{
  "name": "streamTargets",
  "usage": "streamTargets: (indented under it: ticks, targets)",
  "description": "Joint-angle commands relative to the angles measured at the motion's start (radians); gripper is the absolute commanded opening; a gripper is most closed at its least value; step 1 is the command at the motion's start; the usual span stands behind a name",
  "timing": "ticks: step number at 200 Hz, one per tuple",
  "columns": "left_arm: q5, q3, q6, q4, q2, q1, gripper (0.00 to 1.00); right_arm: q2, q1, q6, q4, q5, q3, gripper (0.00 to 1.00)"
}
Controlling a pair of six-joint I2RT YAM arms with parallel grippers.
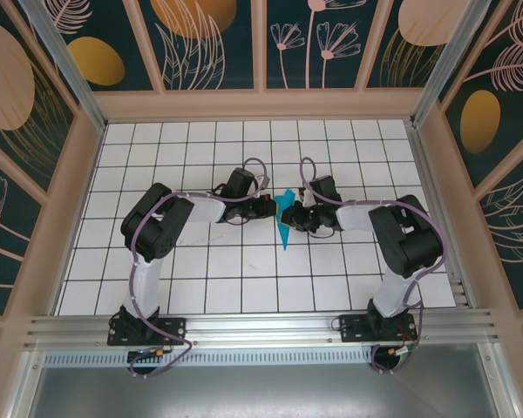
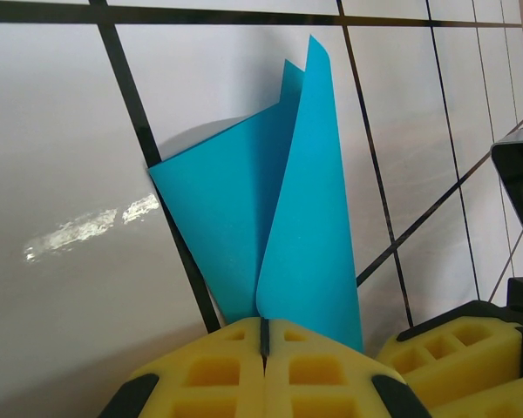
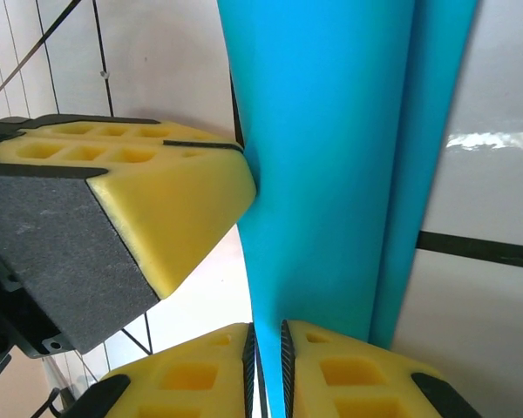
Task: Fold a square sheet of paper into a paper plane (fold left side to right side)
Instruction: Fold the wing for the fifth time at the center of the table.
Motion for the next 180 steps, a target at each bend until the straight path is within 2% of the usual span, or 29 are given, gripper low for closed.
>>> streamTargets:
  ticks: [1, 64, 72, 97, 123, 152, 180]
  targets:
    - [-0.065, 0.008, 0.025, -0.045, 0.064, 0.019, 0.0, 0.026, -0.004, -0.032, -0.03, 0.022, 0.001, 0.19]
    - [-0.056, 0.017, 0.015, -0.04, 0.013, 0.019, 0.02, 0.062, -0.002, -0.018, -0.096, 0.069, -0.015, 0.19]
    - [-0.065, 0.019, 0.017, -0.051, -0.002, 0.02, 0.05, 0.065, -0.002, -0.014, -0.103, 0.073, -0.018, 0.19]
    - [-0.092, -0.017, 0.015, -0.066, -0.073, 0.026, 0.25, 0.067, -0.002, -0.003, -0.109, 0.081, -0.024, 0.19]
    - [-0.11, -0.114, 0.016, -0.065, -0.189, 0.031, 0.27, 0.064, -0.002, 0.007, -0.107, 0.08, -0.024, 0.19]
    - [0.001, -0.306, -0.13, 0.089, -0.322, 0.014, 0.27, 0.055, 0.002, 0.034, -0.11, 0.092, -0.024, 0.19]
    - [0.048, -0.398, -0.293, 0.213, -0.369, -0.075, 0.26, 0.052, 0.009, 0.047, -0.101, 0.099, -0.03, 0.19]
